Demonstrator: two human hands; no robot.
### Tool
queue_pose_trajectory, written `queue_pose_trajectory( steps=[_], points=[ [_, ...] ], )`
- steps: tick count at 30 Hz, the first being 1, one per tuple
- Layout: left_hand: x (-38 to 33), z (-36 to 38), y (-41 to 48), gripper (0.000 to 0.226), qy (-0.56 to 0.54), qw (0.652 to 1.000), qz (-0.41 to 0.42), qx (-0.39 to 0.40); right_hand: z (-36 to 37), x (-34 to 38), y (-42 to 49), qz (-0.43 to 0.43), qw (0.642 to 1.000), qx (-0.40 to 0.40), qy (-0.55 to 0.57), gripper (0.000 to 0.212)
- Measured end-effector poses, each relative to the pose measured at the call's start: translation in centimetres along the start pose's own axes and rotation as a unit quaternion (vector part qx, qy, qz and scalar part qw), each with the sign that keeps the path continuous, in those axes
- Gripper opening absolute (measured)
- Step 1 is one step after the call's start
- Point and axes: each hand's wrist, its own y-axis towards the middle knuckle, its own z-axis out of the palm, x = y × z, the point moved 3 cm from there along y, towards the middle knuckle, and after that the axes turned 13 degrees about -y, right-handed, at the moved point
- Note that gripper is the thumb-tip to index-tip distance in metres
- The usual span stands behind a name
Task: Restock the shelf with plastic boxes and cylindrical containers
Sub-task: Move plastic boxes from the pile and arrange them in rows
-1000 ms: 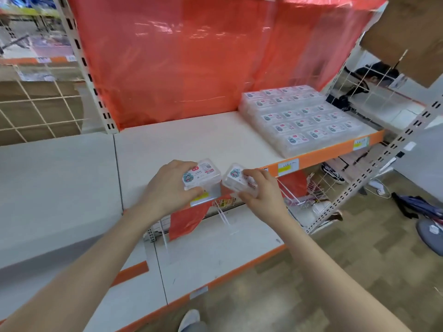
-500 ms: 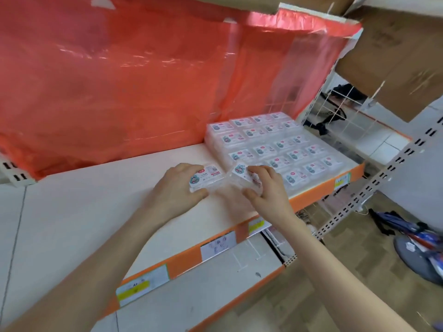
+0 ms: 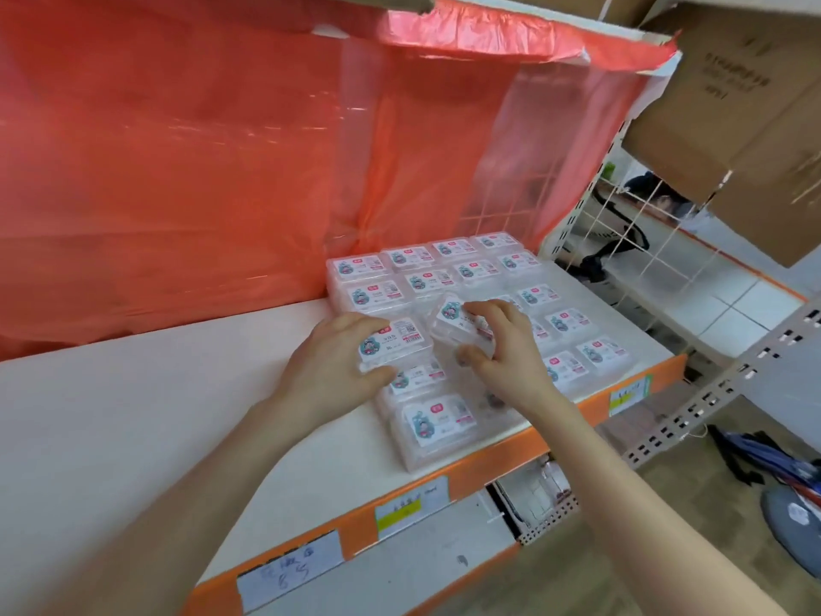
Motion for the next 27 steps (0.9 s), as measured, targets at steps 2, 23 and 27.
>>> queue_pose_trajectory(
  steps=[2, 23, 27],
  points=[
    [-1.0, 1.4, 1.0, 0.058, 0.007, 1.0, -0.012, -0.008, -0.6, -2.0, 1.1, -0.006, 1.0, 0.01, 0.005, 0.049],
    [-7.9, 13.5, 7.8, 0.056, 0.071, 0.99, -0.117, -0.025, -3.0, -17.6, 6.9, -0.136, 0.976, 0.152, -0.08, 0.05],
    [-7.7, 14.3, 7.7, 0.054, 0.083, 0.987, -0.123, -0.06, -2.8, -18.5, 6.8, -0.144, 0.976, 0.129, -0.102, 0.05]
  ],
)
